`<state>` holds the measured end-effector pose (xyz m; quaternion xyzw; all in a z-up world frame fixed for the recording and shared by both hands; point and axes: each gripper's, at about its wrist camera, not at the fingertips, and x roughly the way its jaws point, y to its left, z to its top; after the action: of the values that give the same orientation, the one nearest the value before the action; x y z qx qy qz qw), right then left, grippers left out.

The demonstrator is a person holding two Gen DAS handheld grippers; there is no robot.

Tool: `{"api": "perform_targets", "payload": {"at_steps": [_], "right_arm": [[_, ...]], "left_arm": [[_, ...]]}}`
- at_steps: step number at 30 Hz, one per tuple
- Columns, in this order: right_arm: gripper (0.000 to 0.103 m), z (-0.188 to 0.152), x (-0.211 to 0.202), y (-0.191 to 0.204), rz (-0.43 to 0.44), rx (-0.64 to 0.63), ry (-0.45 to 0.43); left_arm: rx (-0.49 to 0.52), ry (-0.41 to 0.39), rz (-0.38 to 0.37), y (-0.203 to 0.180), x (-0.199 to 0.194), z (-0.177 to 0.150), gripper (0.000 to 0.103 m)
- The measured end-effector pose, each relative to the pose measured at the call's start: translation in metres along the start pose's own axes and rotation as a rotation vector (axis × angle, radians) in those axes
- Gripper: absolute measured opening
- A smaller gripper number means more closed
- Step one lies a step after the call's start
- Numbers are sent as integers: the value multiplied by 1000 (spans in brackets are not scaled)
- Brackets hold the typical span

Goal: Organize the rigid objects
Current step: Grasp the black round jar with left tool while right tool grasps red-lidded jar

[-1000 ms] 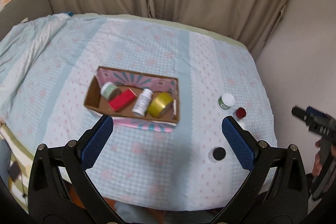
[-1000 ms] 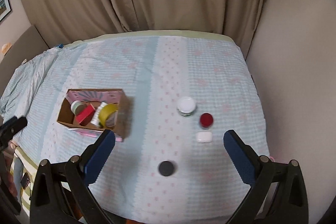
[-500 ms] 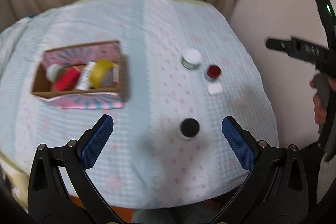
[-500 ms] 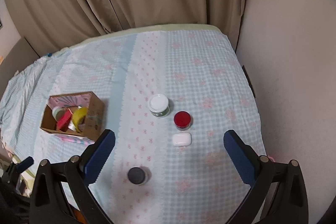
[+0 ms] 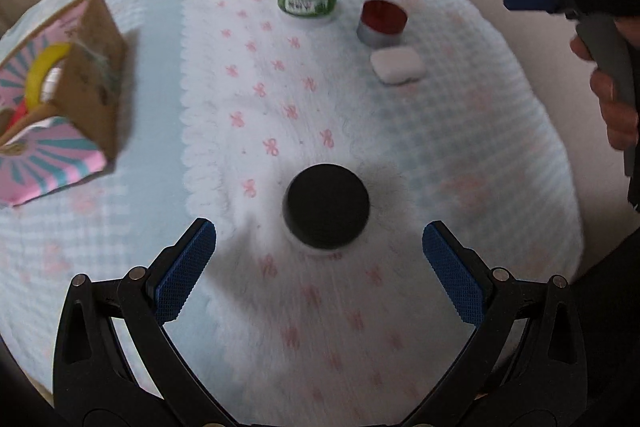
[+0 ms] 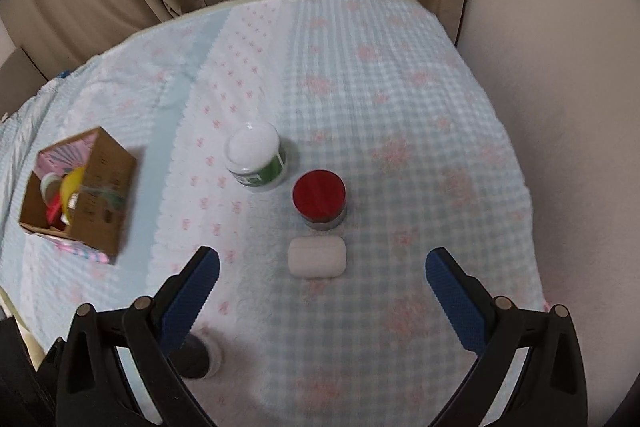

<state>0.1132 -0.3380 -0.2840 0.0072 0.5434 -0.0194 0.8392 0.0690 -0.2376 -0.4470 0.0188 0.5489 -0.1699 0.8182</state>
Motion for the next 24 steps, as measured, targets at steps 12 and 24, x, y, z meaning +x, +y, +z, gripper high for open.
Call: {"api": "perform_targets", "payload": {"at_steps": [12,24], "right_arm": [[95,-1,104,7,-27,-69,-8],[64,9,142,12,-65,-81,-30]], "left_arm": [[30,-66,-33,0,53,-11,87],[71,-122,-10,2,61,-4,54]]}}
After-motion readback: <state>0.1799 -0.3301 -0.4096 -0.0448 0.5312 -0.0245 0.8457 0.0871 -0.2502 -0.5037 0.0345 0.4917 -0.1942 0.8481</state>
